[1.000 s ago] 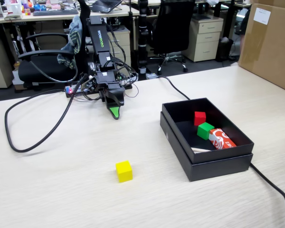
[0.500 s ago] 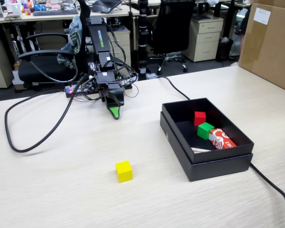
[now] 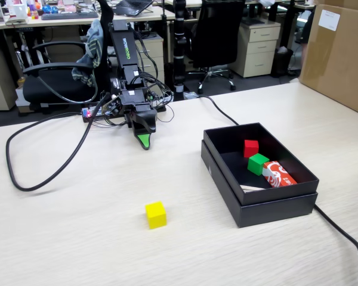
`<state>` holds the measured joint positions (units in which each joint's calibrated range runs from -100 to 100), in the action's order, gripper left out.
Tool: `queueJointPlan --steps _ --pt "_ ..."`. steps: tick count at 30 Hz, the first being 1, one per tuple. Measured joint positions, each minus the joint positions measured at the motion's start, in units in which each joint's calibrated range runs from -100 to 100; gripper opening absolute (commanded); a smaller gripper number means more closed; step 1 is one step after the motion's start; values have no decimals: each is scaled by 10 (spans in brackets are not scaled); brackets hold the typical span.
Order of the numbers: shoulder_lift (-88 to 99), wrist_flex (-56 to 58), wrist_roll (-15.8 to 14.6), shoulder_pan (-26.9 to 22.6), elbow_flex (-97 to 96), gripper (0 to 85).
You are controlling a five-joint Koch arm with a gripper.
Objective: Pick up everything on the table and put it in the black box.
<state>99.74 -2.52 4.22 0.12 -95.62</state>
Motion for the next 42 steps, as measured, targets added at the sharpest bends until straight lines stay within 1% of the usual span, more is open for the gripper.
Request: queueJointPlan --steps 22,27,35,38,39,42 --pt "0 0 -1 2 0 480" --pt "0 11 -6 18 17 480" --pt "-14 166 -9 31 134 475" --pt "-32 240 -13 31 234 473" --pt "-50 286 -19 30 294 473" --pt "-105 372 -30 27 395 472"
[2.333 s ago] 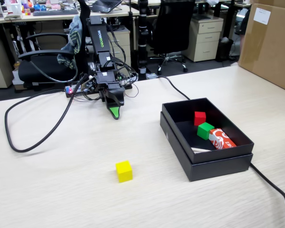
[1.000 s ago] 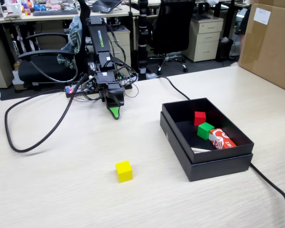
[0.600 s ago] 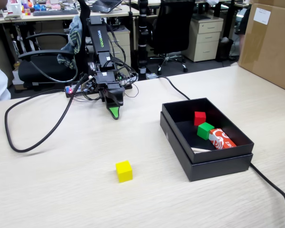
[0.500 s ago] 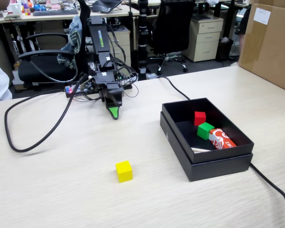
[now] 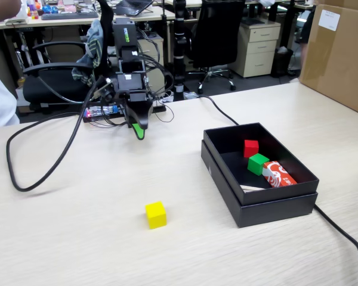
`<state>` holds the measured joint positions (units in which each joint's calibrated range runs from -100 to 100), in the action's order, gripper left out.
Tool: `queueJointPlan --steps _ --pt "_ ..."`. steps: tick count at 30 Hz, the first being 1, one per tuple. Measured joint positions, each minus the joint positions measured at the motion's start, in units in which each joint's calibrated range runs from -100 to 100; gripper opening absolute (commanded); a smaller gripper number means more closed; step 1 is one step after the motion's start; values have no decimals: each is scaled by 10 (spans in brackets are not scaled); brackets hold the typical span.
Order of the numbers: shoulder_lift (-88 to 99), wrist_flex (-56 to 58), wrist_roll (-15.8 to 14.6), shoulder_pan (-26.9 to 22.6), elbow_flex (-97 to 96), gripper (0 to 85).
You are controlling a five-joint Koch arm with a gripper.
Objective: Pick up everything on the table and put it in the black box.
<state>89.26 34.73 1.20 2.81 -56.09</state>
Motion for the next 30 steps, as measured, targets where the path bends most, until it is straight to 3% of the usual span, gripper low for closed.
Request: queueJointPlan --steps 5,7,17,22,30 --pt "-136 135 -13 -1 218 449" --pt "-272 206 -19 0 363 451" --pt "-671 219 -21 2 723 451" --pt "-889 219 -21 3 843 449" --pt "-1093 219 -21 6 969 449"
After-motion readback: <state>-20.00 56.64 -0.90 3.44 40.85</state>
